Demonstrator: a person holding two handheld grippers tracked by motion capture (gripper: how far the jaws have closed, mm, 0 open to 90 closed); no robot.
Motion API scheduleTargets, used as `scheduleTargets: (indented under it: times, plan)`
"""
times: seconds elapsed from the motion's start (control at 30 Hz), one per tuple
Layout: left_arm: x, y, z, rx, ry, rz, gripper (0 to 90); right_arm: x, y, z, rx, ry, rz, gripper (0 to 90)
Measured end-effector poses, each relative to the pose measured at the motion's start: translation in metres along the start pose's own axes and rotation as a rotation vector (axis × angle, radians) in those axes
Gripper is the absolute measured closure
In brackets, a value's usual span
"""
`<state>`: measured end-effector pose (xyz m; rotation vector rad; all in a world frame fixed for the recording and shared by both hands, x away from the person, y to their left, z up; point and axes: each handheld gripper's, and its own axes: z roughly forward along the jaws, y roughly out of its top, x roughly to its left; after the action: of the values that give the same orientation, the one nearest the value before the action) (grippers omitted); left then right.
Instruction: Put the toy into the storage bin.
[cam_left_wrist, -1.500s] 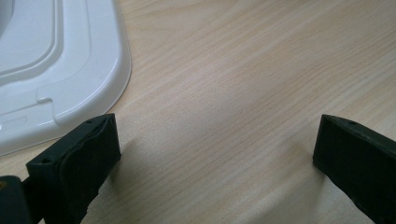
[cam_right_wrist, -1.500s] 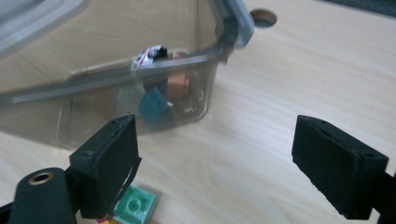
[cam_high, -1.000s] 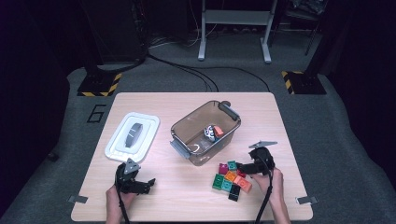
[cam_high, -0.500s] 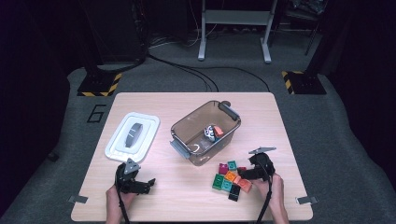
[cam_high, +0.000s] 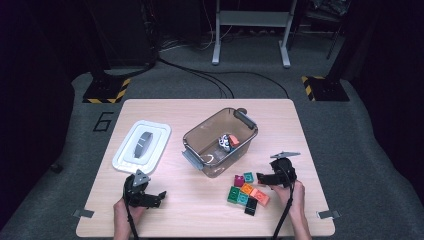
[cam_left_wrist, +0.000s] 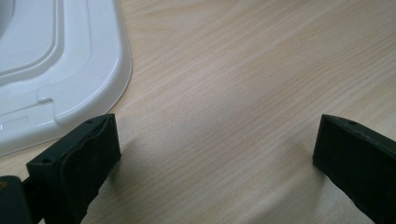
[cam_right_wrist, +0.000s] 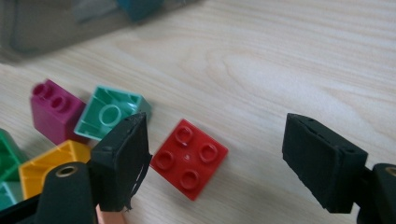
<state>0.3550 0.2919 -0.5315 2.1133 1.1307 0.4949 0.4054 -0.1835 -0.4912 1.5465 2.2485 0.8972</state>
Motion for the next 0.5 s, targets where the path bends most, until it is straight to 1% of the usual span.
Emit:
scheduleTargets:
  times: [0.03, 0.1, 0.17, 0.23, 0.27, 0.3, 0.33, 0.37, 0.47, 0.5]
  plan:
    - [0.000, 0.000, 0.000, 0.000, 0.000, 0.001, 0.6, 0.002, 0.000, 0.001, -0.012, -0.006, -0.006, 22.9]
    - [0.000, 0.000, 0.000, 0.000, 0.000, 0.001, 0.6, 0.006, 0.001, 0.002, -0.019, -0.014, -0.009, 24.1]
    - [0.000, 0.000, 0.000, 0.000, 0.000, -0.001, 0.6, 0.009, 0.001, 0.006, -0.003, -0.029, -0.009, 25.4]
    - [0.000, 0.000, 0.000, 0.000, 0.000, 0.000, 0.6, 0.010, 0.000, 0.009, 0.009, -0.047, -0.025, 26.2]
    - [0.000, 0.000, 0.000, 0.000, 0.000, 0.000, 0.6, 0.011, 0.000, 0.009, 0.021, -0.056, -0.023, 26.7]
    - [0.000, 0.000, 0.000, 0.000, 0.000, 0.001, 0.6, 0.011, -0.001, 0.009, 0.027, -0.066, -0.031, 27.4]
    - [0.000, 0.000, 0.000, 0.000, 0.000, 0.001, 0.6, 0.012, -0.002, 0.009, 0.034, -0.077, -0.029, 27.9]
    - [0.000, 0.000, 0.000, 0.002, -0.001, -0.001, 0.6, 0.010, -0.003, 0.008, 0.033, -0.081, -0.039, 28.6]
    - [0.000, 0.000, 0.000, -0.001, -0.001, -0.005, 0.6, 0.008, -0.006, 0.003, 0.043, -0.093, -0.029, 31.7]
    - [0.000, 0.000, 0.000, -0.001, -0.001, -0.004, 0.6, 0.007, -0.006, 0.002, 0.043, -0.098, -0.039, 33.3]
